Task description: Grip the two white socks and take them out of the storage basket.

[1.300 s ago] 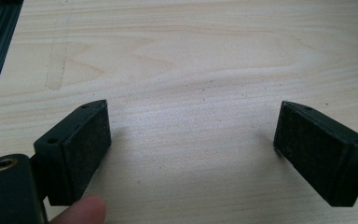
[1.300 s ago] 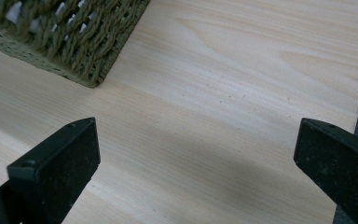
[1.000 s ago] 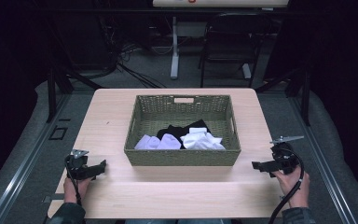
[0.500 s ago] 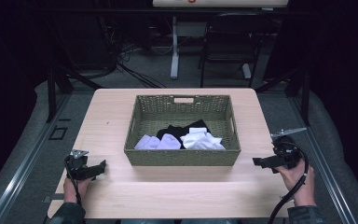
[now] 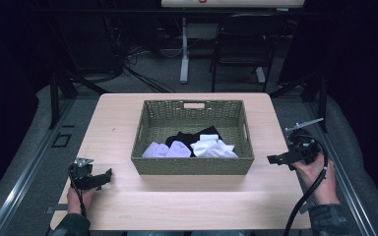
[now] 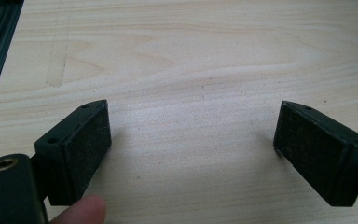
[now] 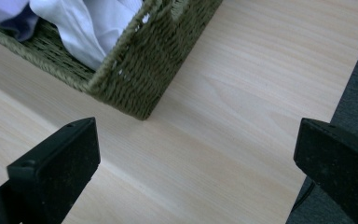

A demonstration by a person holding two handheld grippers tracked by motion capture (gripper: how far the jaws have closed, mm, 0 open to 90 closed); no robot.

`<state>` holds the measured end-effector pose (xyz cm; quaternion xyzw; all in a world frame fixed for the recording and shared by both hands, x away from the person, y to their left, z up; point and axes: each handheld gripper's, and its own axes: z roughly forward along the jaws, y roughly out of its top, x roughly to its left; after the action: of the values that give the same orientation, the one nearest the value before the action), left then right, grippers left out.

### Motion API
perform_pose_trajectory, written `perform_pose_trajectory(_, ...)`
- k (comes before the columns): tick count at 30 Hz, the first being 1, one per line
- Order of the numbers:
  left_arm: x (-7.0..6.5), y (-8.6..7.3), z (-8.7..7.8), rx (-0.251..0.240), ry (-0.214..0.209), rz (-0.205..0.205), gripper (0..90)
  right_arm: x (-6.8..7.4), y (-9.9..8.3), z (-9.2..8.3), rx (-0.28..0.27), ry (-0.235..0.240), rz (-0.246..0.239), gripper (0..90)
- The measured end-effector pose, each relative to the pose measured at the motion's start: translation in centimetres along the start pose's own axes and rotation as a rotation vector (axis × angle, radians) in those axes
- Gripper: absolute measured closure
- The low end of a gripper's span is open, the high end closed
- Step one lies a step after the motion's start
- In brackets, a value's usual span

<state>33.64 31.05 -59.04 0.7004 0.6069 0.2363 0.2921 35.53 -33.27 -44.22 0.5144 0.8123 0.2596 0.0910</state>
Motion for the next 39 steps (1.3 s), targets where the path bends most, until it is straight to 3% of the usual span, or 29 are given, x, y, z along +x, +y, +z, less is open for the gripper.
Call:
perform_pose_trajectory(6, 0.0, 0.0, 0.0, 0.008, -0.002, 0.003, 10.8, -0.1, 1.6, -0.4, 0.009, 0.011, -0.009, 0.0)
perform_pose_trajectory(20, 0.0, 0.0, 0.0, -0.003, 0.003, -0.002, 10.8, 1.8, 5.7, -1.2, 0.051, 0.002, -0.093, 0.0)
perform_pose_trajectory(33, 0.0, 0.0, 0.0, -0.002, 0.003, -0.002, 10.8, 5.1, 10.0, -0.1, 0.119, 0.037, -0.188, 1.1)
perform_pose_trajectory(39, 0.0, 0.0, 0.0, -0.002, 0.002, -0.002, 10.8, 6.4, 11.9, 0.6, 0.136, 0.051, -0.207, 0.3)
